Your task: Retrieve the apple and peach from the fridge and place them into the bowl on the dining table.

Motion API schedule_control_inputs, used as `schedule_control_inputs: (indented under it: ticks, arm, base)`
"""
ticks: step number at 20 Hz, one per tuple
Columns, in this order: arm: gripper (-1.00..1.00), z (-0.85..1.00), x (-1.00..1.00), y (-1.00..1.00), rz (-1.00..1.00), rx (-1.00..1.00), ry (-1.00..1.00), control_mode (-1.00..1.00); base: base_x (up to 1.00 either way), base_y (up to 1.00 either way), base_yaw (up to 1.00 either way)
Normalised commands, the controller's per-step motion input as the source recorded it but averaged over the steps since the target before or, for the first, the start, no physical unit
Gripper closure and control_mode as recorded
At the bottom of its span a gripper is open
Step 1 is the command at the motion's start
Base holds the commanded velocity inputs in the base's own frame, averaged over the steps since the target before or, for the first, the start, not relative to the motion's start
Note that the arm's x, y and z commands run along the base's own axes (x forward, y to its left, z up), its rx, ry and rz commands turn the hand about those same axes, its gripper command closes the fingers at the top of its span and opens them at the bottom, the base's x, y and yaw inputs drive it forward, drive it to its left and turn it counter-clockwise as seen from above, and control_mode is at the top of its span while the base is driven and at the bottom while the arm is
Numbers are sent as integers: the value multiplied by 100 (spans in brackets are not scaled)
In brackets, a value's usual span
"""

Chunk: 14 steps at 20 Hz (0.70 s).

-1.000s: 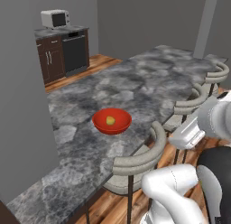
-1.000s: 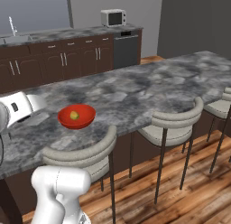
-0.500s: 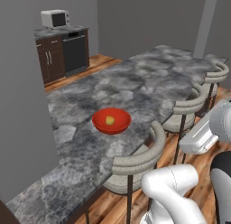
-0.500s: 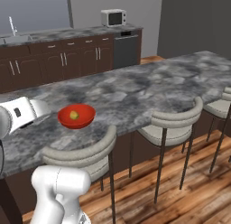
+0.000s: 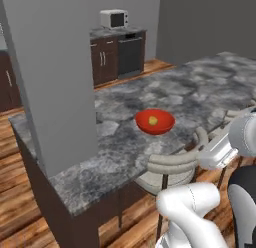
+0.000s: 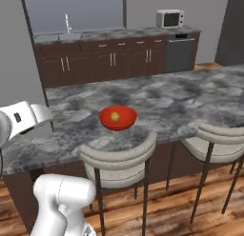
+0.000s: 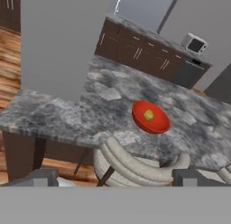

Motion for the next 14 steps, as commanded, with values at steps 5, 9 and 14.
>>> schedule_control_inputs:
  ticks: [5, 9, 14]
  arm:
    - [-100, 0, 0, 0, 0, 0, 0, 100]
    - [-100, 0, 0, 0, 0, 0, 0, 100]
    - [-100, 0, 0, 0, 0, 0, 0, 100]
  base:
    - [-84, 64, 56]
    - [-63, 98, 50]
    - [-19, 100, 41]
